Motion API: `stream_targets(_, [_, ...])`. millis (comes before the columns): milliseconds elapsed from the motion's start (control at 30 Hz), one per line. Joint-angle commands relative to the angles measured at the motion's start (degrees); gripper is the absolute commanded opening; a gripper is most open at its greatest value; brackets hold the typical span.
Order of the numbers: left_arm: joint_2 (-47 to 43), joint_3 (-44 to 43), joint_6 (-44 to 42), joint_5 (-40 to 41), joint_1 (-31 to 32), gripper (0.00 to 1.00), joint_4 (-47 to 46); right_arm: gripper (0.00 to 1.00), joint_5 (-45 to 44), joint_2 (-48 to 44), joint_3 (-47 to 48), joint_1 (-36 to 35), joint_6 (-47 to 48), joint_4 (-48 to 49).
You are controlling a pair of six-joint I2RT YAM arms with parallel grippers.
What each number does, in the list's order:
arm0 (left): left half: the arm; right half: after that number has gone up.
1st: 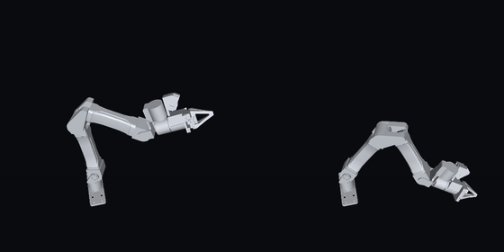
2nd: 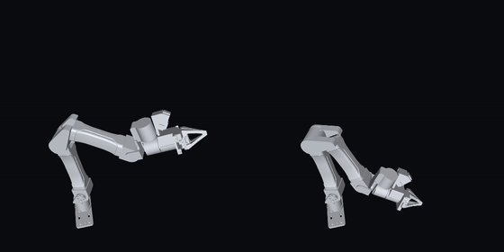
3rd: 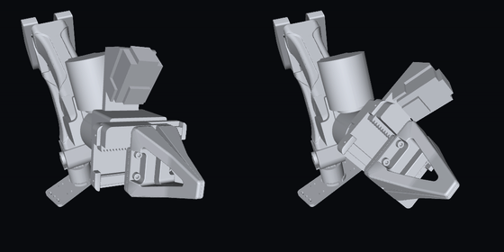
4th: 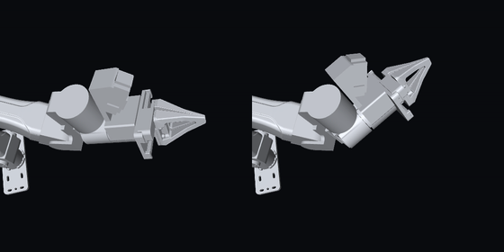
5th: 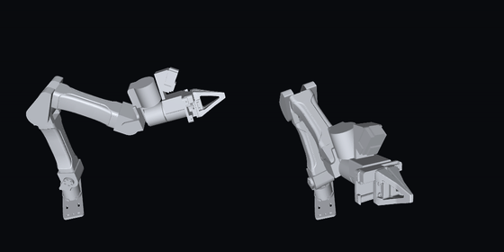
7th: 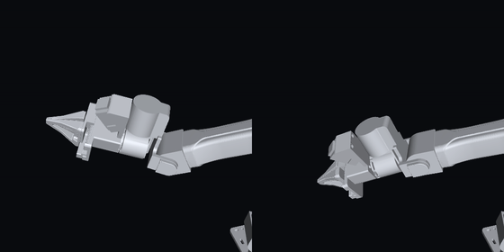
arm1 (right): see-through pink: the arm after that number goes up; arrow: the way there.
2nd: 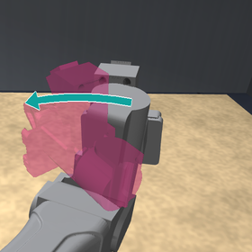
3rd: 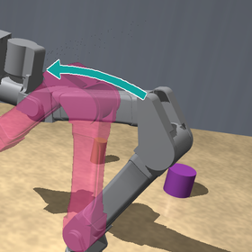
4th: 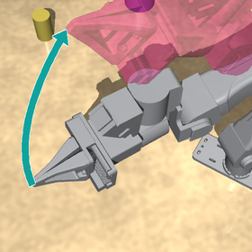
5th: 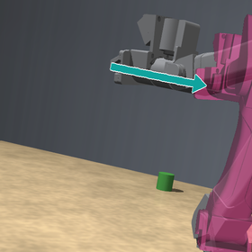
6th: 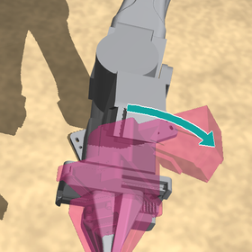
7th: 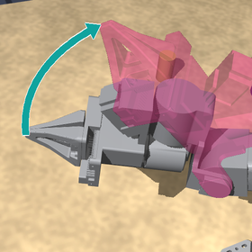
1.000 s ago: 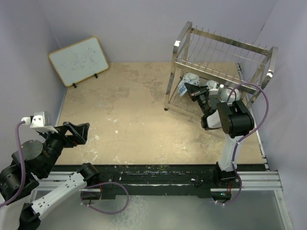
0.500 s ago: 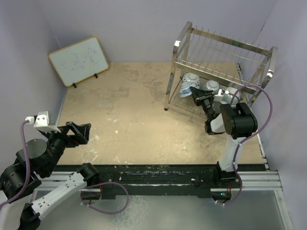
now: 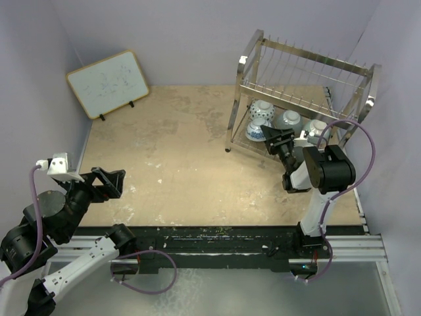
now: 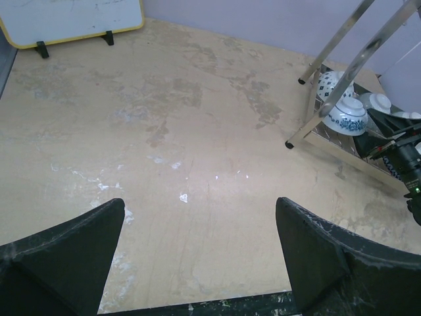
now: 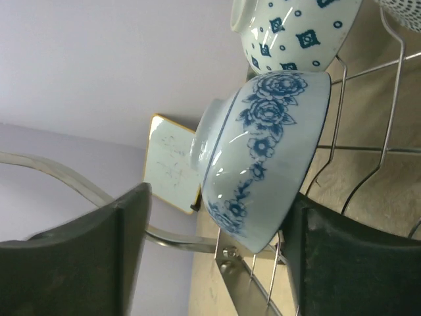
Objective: Load the bowls into the dish rack
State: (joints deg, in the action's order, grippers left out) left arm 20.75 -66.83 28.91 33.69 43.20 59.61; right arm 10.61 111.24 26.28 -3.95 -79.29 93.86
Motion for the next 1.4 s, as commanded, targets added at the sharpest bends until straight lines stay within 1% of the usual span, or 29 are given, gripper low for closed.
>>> stream_targets(0, [0.66, 0.29, -0.63, -0.51, 0.22, 0.99, -1.94, 0.96, -1.87, -1.31, -3.23, 0.52, -2.27, 14.15])
stream_targets(33, [0.61, 0.29, -0.59, -0.61, 0.20, 0.99, -2.02, 0.99, -2.03, -1.64, -3.55, 0.52, -2.37, 13.89])
stream_targets(67, [0.61, 0.29, -0.53, -0.64, 0.21, 0.99, -2.04, 0.99, -2.14, -1.91, -3.89, 0.52, -2.44, 13.55])
stream_targets(200, [0.43, 0.12, -0.52, -0.88, 0.22, 0.99, -1.96, 0.99, -2.74, -3.24, -4.84, 0.52, -2.78, 12.08])
stream_targets(400, [0.12, 0.19, -0.32, -0.73, 0.22, 0.99, -1.87, 0.99, -3.39, -5.69, -5.52, 0.52, -3.68, 7.14])
stream_targets(467, [0.24, 0.21, -0.34, -0.90, 0.22, 0.99, -2.03, 0.99, -3.15, -7.15, -5.16, 0.51, -4.27, 3.36])
stream_targets(567, [0.35, -0.26, -0.35, -1.08, 0.22, 0.99, -2.05, 0.99, -2.56, -10.01, -3.74, 0.52, -4.22, -4.89])
stream_targets(700, [-0.44, -0.50, -0.17, -1.17, 0.22, 0.99, -1.87, 0.99, -3.23, -15.58, -3.04, 0.52, -3.13, -13.06])
stream_targets(800, [-1.06, -0.25, 0.13, -1.34, 0.22, 0.99, -1.72, 0.99, -4.87, -20.88, -1.83, 0.52, -0.78, -23.58])
stream_targets(933, [-1.67, -0.21, 0.56, -1.52, 0.22, 0.99, -1.11, 0.99, -8.38, -28.21, 0.70, 0.52, 3.22, -40.04])
stream_targets(1067, [-2.51, 0.24, 0.88, -1.67, 0.20, 0.99, -1.23, 0.99, -10.65, -32.26, 4.15, 0.52, 6.06, -53.06])
stream_targets(1233, [-2.86, 0.47, 0.98, -2.18, 0.22, 0.99, -1.35, 0.99, -10.62, -32.40, 5.81, 0.52, 7.24, -58.35])
stream_targets(1367, [-3.46, 0.30, 0.95, -2.19, 0.22, 0.99, -1.09, 0.99, -10.65, -31.87, 5.92, 0.52, 7.57, -60.05])
